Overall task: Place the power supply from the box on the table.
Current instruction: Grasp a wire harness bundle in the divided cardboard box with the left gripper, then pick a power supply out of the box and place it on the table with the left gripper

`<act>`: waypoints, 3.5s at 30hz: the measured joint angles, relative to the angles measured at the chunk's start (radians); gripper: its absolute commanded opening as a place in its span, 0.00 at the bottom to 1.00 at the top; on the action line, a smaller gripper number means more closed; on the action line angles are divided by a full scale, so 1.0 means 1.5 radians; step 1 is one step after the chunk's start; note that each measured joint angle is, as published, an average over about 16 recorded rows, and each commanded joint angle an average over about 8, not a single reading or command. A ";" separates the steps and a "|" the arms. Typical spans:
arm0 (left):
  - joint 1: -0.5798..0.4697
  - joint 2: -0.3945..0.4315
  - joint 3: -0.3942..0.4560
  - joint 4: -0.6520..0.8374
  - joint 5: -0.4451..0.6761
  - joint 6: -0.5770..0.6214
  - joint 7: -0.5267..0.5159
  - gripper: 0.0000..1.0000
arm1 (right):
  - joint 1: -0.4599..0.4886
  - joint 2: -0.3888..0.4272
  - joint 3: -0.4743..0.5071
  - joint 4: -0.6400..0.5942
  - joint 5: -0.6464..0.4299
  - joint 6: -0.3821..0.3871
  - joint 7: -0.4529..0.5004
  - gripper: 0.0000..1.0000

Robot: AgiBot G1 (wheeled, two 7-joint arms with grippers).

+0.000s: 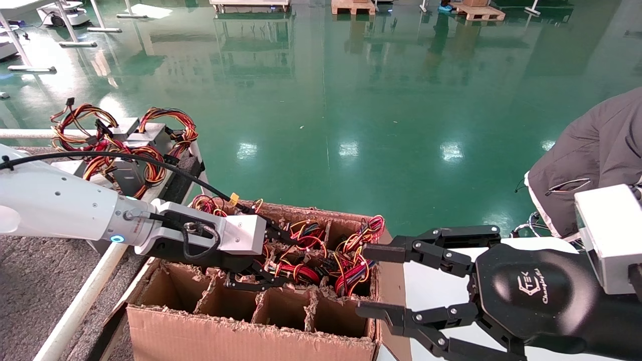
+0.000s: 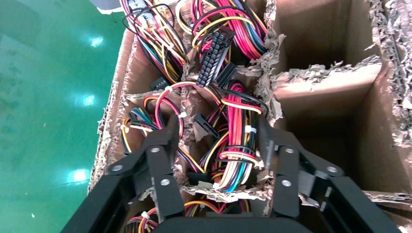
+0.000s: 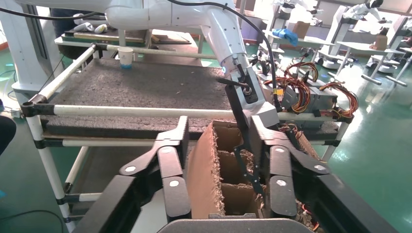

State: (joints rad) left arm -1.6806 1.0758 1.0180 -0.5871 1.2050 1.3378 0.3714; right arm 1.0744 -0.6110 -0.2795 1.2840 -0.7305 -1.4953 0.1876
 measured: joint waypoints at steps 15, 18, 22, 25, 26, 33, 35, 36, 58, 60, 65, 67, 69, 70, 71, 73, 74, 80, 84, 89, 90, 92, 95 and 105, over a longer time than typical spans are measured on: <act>0.002 -0.002 0.002 0.011 -0.012 0.015 0.010 0.00 | 0.000 0.000 0.000 0.000 0.000 0.000 0.000 0.00; 0.002 -0.003 0.002 0.013 -0.014 0.017 0.011 0.00 | 0.000 0.000 0.000 0.000 0.000 0.000 0.000 0.00; 0.003 -0.004 0.003 0.016 -0.017 0.020 0.013 0.00 | 0.000 0.000 0.000 0.000 0.000 0.000 0.000 0.00; 0.003 -0.005 0.003 0.017 -0.019 0.023 0.014 0.00 | 0.000 0.000 0.000 0.000 0.000 0.000 0.000 0.00; 0.003 -0.006 0.003 0.018 -0.020 0.023 0.015 0.00 | 0.000 0.000 0.000 0.000 0.000 0.000 0.000 0.00; 0.001 -0.012 0.002 0.020 -0.028 0.030 0.016 0.00 | 0.000 0.000 0.000 0.000 0.000 0.000 0.000 0.05; -0.001 -0.014 0.001 0.020 -0.031 0.031 0.016 0.00 | 0.000 0.000 0.000 0.000 0.000 0.000 0.000 0.05; -0.002 -0.015 0.001 0.020 -0.032 0.032 0.017 0.00 | 0.000 0.000 0.000 0.000 0.000 0.000 0.000 0.05; -0.043 -0.055 -0.055 -0.002 -0.083 0.038 0.026 0.00 | 0.000 0.000 0.000 0.000 0.000 0.000 0.000 1.00; -0.049 -0.060 -0.066 -0.006 -0.090 0.038 0.026 0.00 | 0.000 0.000 0.000 0.000 0.000 0.000 0.000 1.00; -0.066 -0.071 -0.091 -0.015 -0.106 0.039 0.025 0.00 | 0.000 0.000 0.000 0.000 0.000 0.000 0.000 1.00; -0.073 -0.075 -0.101 -0.019 -0.112 0.040 0.023 0.00 | 0.000 0.000 0.000 0.000 0.000 0.000 0.000 1.00; -0.079 -0.079 -0.109 -0.022 -0.118 0.040 0.022 0.00 | 0.000 0.000 0.000 0.000 0.000 0.000 0.000 1.00; -0.082 -0.080 -0.114 -0.023 -0.121 0.041 0.022 0.00 | 0.000 0.000 0.000 0.000 0.000 0.000 0.000 1.00; -0.085 -0.082 -0.118 -0.024 -0.124 0.041 0.021 0.00 | 0.000 0.000 0.000 0.000 0.000 0.000 0.000 1.00; -0.091 -0.085 -0.126 -0.027 -0.129 0.042 0.021 0.00 | 0.000 0.000 0.000 0.000 0.000 0.000 0.000 1.00; -0.094 -0.086 -0.130 -0.028 -0.132 0.042 0.020 0.00 | 0.000 0.000 0.000 0.000 0.000 0.000 0.000 1.00; -0.109 -0.094 -0.157 -0.035 -0.155 0.045 0.022 0.00 | 0.000 0.000 0.000 0.000 0.000 0.000 0.000 1.00; -0.119 -0.100 -0.180 -0.039 -0.174 0.044 0.025 0.00 | 0.000 0.000 0.000 0.000 0.000 0.000 0.000 1.00; -0.133 -0.106 -0.211 -0.043 -0.198 0.038 0.030 0.00 | 0.000 0.000 0.000 0.000 0.000 0.000 0.000 1.00; -0.135 -0.108 -0.218 -0.044 -0.202 0.036 0.031 0.00 | 0.000 0.000 0.000 0.000 0.000 0.000 0.000 1.00; -0.141 -0.111 -0.232 -0.044 -0.210 0.030 0.034 0.00 | 0.000 0.000 0.000 0.000 0.000 0.000 0.000 1.00; -0.150 -0.115 -0.250 -0.042 -0.216 0.019 0.039 0.00 | 0.000 0.000 0.000 0.000 0.000 0.000 0.000 1.00; -0.187 -0.135 -0.288 -0.026 -0.199 -0.044 0.058 0.00 | 0.000 0.000 0.000 0.000 0.000 0.000 0.000 1.00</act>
State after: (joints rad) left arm -1.9612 0.8728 0.5866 -0.6259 0.9059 1.2712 0.4581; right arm 1.0744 -0.6110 -0.2795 1.2840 -0.7305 -1.4953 0.1876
